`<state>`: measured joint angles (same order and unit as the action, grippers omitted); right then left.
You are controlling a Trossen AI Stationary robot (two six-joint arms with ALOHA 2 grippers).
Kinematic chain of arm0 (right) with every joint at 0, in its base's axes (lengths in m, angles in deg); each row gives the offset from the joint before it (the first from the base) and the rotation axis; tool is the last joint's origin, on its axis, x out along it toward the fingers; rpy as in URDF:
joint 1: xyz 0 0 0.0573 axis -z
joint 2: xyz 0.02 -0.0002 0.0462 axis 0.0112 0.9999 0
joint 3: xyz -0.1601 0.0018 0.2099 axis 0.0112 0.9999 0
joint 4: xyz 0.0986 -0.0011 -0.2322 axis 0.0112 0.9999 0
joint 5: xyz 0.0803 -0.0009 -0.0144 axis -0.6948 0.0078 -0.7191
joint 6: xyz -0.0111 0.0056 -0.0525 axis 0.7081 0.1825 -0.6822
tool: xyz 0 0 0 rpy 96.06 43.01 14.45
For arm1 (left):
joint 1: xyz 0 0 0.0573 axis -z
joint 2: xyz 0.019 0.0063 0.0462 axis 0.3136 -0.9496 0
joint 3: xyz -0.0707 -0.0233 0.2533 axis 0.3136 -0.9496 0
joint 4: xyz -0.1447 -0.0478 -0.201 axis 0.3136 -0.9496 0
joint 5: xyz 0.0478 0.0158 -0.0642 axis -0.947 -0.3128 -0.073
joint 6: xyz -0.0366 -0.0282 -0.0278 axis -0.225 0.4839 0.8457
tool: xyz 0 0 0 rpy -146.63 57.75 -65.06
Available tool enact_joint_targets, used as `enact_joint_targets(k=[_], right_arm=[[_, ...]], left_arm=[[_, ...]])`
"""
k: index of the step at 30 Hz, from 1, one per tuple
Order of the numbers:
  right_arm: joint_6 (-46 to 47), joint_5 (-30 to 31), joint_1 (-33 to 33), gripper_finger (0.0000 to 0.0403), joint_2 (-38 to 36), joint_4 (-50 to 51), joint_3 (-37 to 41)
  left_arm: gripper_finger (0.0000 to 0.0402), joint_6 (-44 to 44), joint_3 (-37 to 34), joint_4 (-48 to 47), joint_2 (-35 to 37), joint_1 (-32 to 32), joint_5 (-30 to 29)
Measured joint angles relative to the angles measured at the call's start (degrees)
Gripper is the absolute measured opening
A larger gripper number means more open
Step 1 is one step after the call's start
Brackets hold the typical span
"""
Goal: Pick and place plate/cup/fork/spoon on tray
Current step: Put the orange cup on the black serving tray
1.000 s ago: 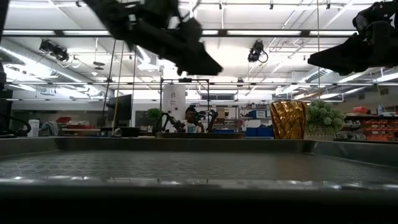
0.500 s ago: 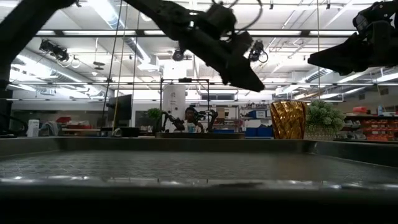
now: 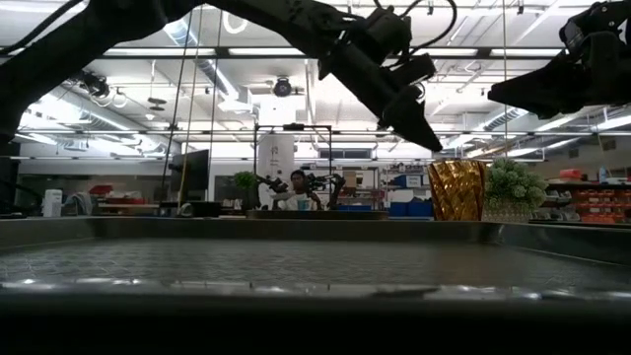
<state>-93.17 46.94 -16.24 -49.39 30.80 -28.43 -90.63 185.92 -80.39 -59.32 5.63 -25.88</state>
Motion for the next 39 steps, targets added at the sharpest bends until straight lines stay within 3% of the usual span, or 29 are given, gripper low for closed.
enact_joint_targets(k=[4, 8, 26, 39], right_arm=[[0.00, -0.02, 0.00, 0.0137, 0.00, -0.01, 0.00], [0.00, -0.06, 0.00, 0.0137, 0.00, 0.00, 0.00], [0.02, -0.13, 0.00, 0.0137, 0.09, -0.44, 0.00], [0.00, 0.04, 0.00, 0.0137, 0.09, -0.44, -0.01]], left_arm=[[0.0229, -4.29, 0.07, 1.20, 0.02, 0.04, 0.02], [0.0232, -6.43, 0.11, 3.42, -0.92, -0.07, 0.02], [0.0147, -12.27, 0.04, 3.18, -3.19, -0.72, 0.10], [0.0121, -17.05, 0.04, 0.79, -3.19, -0.63, -3.05]])
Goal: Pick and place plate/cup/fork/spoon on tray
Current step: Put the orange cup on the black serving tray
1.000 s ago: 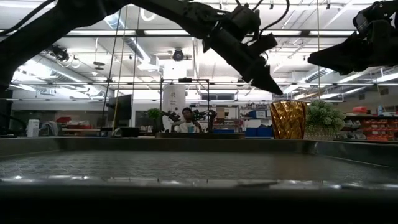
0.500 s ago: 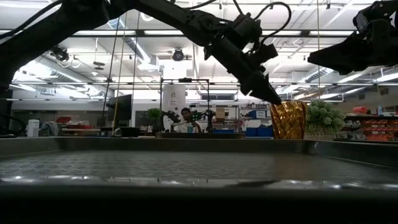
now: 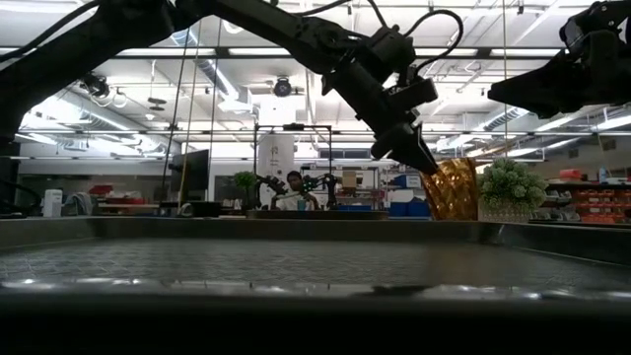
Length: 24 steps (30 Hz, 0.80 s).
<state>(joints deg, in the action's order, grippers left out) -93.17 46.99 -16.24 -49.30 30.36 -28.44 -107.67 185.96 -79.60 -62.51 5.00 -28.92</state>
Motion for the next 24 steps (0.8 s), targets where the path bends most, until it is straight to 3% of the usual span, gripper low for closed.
enact_joint_targets(k=[6, 14, 17, 20, 24], right_arm=[[0.00, 0.00, 0.00, 0.0137, 0.00, 0.01, -0.01], [0.00, -0.02, 0.00, 0.0137, 0.00, 0.01, 0.01], [0.00, -0.02, 0.00, 0.0137, 0.00, 0.02, -0.01], [0.00, -0.02, 0.00, 0.0137, 0.00, 0.02, 0.01], [0.00, -0.07, 0.00, 0.0137, 0.00, -0.07, 0.00]], left_arm=[[0.0097, -2.74, 0.00, 0.10, 0.00, 0.04, -0.49], [0.0023, -2.94, -0.05, 0.02, 0.00, 0.02, -0.50], [0.0013, -1.89, -0.02, -0.06, 0.04, 0.00, -0.48], [0.0014, 1.07, 3.27, -5.55, 0.25, 0.00, -0.48], [0.0014, 8.15, 13.15, -17.47, 0.79, -0.12, -0.35]])
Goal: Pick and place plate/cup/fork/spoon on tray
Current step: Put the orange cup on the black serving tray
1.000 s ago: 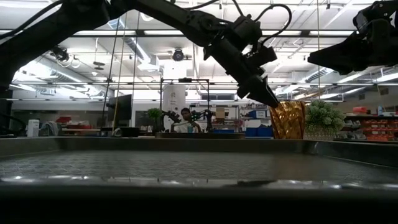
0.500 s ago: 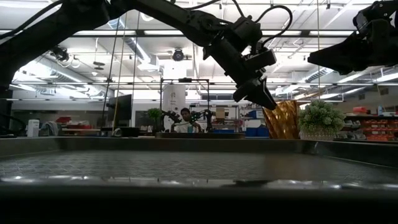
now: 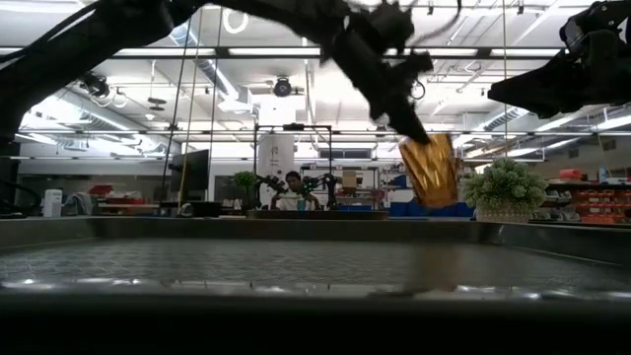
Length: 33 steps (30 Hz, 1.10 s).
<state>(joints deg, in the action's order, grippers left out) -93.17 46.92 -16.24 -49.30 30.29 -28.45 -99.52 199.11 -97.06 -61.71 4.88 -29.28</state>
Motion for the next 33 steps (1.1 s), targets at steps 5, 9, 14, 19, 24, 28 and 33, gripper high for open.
enact_joint_targets(k=[5, 9, 14, 19, 24, 28, 33], right_arm=[[0.00, -0.13, 0.00, 0.0137, 0.02, -0.52, 0.01], [0.00, -0.11, 0.00, 0.0137, 0.00, -0.81, -0.01], [0.00, -0.09, 0.00, 0.0137, 0.03, -1.70, 0.01], [0.00, 0.05, 0.00, 0.0137, 0.02, -1.74, 0.00], [0.00, 0.04, 0.00, 0.0137, 0.02, -1.68, -0.01], [0.00, 0.03, 0.00, 0.0137, 0.02, -1.67, 0.01], [0.00, 0.02, 0.00, 0.0137, 0.00, -1.70, -0.01]], left_arm=[[0.0014, 9.04, 0.84, -8.65, 3.70, 0.45, 4.19], [0.0014, 16.16, 1.15, -13.87, 6.90, 2.11, 8.06], [0.0014, 20.70, 1.02, -21.76, 7.27, 6.24, 8.60], [0.0014, 21.79, -0.46, -26.61, 7.43, 11.08, 8.56], [0.0014, 28.49, -3.84, -28.46, 7.34, 15.37, 4.81], [0.0014, 36.04, -8.65, -30.06, 7.34, 18.37, 0.06], [0.0014, 45.26, -11.97, -29.60, 8.06, 21.86, -5.10]])
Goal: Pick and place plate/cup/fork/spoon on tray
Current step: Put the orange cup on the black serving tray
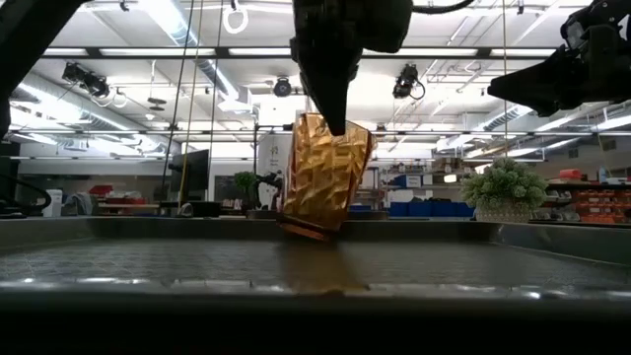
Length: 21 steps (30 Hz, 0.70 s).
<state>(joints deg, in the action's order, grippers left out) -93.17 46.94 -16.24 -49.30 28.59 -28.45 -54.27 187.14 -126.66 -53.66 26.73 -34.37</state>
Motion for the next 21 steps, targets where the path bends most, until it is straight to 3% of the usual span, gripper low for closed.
enact_joint_targets(k=[9, 21], right_arm=[[0.00, 0.00, 0.00, 0.0137, 0.02, 0.02, 0.00], [0.00, -0.02, 0.00, 0.0137, 0.00, 0.04, 0.01]], left_arm=[[0.0014, 13.58, -0.24, -0.15, 4.22, 5.35, -9.33], [0.0014, 22.40, -0.39, -3.61, 4.46, 11.08, -22.01]])
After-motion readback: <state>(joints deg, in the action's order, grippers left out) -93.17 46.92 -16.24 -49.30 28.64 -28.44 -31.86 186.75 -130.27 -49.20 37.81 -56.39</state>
